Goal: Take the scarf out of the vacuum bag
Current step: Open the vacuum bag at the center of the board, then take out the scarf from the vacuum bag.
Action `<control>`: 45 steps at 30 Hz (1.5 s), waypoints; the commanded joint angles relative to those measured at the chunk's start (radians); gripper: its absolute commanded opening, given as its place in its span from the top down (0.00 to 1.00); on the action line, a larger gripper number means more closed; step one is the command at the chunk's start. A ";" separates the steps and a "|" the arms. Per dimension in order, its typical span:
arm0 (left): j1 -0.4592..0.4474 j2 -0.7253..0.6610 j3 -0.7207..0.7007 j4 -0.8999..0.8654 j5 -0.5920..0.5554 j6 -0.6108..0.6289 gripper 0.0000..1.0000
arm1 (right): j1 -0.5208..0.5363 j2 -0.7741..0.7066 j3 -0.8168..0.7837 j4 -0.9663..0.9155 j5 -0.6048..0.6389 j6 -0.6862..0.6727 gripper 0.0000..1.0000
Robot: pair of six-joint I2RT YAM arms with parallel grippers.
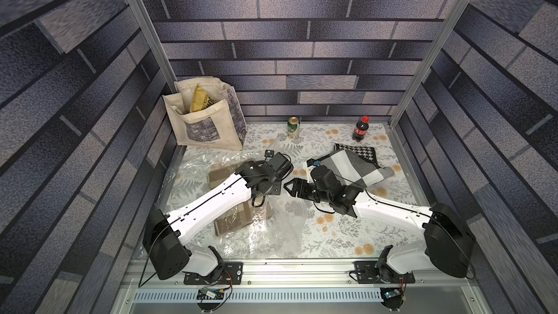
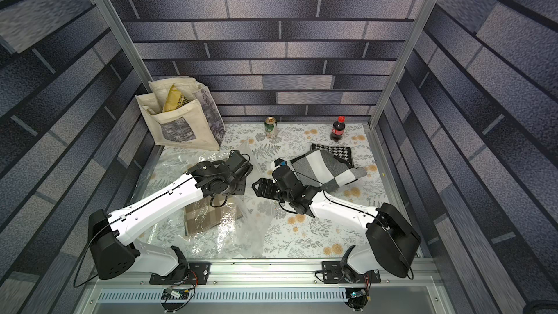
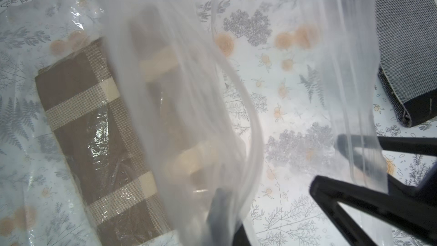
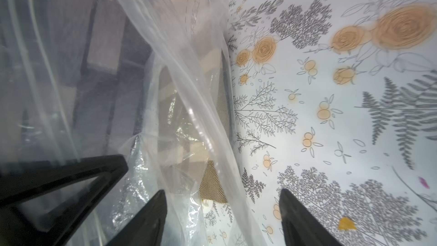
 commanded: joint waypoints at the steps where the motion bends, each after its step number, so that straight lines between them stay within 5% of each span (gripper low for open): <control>1: 0.009 0.038 -0.027 0.050 0.028 0.010 1.00 | 0.001 -0.131 -0.037 -0.063 0.173 -0.024 0.18; 8: 0.011 0.092 -0.034 0.119 0.048 0.013 1.00 | 0.003 -0.151 0.006 -0.028 -0.025 -0.096 0.01; 17: 0.010 0.011 -0.072 0.167 0.039 -0.018 1.00 | 0.003 -0.005 -0.020 0.114 -0.098 -0.011 0.00; 27: -0.035 -0.099 -0.037 0.119 -0.018 -0.013 1.00 | 0.005 0.291 0.016 0.316 -0.258 0.132 0.06; 45: -0.022 -0.145 -0.098 0.101 -0.041 -0.021 1.00 | 0.057 0.494 0.084 0.448 -0.390 0.207 0.28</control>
